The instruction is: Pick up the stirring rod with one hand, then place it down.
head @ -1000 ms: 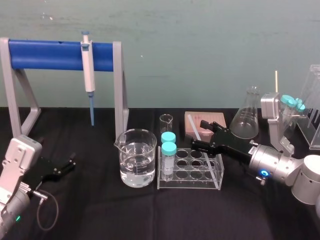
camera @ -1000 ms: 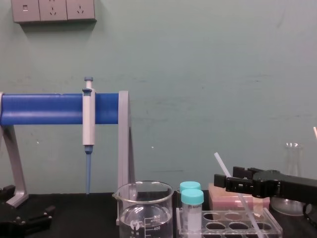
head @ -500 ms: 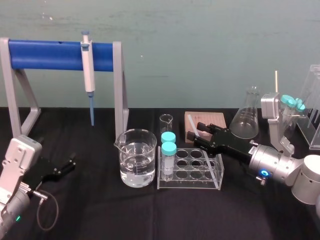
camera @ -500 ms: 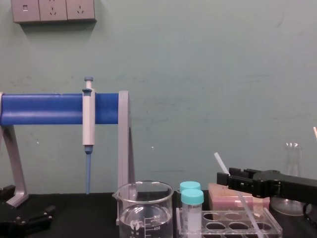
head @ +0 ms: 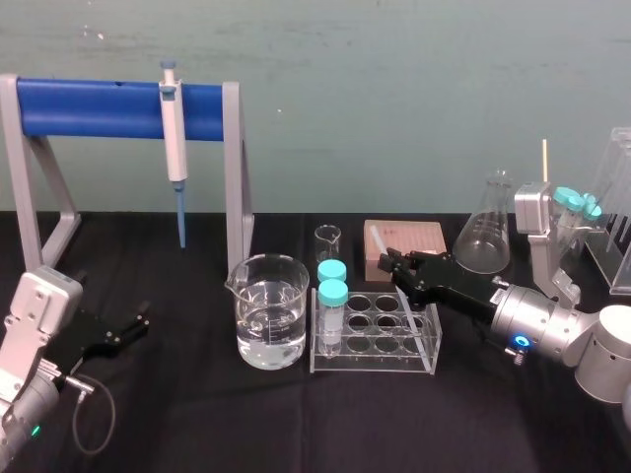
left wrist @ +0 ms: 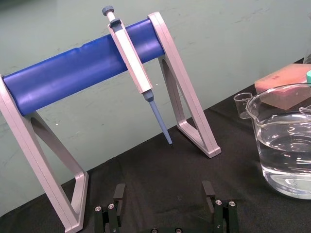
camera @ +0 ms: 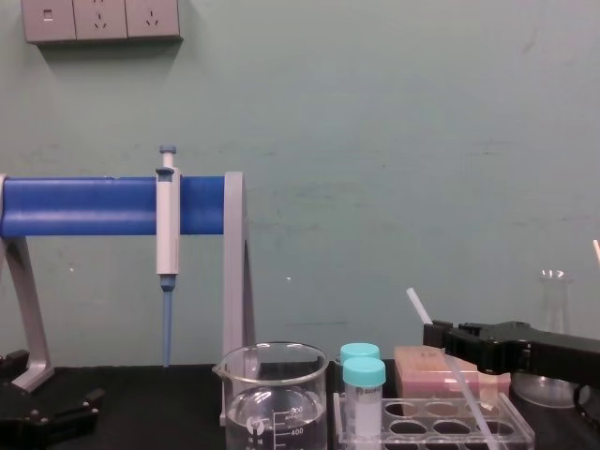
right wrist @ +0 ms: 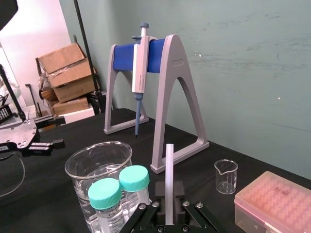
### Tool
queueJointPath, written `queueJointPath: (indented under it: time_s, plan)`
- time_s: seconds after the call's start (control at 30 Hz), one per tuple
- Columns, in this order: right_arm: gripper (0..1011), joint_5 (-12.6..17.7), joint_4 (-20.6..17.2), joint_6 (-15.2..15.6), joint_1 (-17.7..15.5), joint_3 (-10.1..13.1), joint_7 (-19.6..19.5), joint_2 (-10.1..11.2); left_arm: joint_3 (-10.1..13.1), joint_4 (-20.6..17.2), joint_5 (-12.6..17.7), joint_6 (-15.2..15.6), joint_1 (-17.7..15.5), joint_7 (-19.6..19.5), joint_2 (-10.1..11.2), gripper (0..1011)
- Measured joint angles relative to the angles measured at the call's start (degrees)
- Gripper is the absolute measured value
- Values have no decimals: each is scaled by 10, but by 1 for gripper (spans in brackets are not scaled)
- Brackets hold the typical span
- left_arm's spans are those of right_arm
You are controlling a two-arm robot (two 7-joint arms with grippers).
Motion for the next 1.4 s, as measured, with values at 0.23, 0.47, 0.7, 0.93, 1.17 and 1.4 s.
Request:
queueJointPath:
  time_s: [0.23, 0.47, 0.7, 0.93, 1.17, 1.4]
  plan:
    - [68, 0, 0, 0, 0, 0, 0, 0, 0, 0, 0, 0, 0, 0, 0, 1000]
    - [69, 0, 0, 0, 0, 0, 0, 0, 0, 0, 0, 0, 0, 0, 0, 1000]
    - [68, -2, -22, -18, -10, 6, -13, 2, 0, 0, 0, 0, 0, 0, 0, 1000]
    - [68, -2, -79, -44, -30, 20, -38, 9, 0, 0, 0, 0, 0, 0, 0, 1000]
    - [68, -8, -139, -87, -47, 30, -58, 17, 0, 0, 0, 0, 0, 0, 0, 1000]
    - [69, -9, -170, -153, -58, 47, -70, 12, 0, 0, 0, 0, 0, 0, 0, 1000]
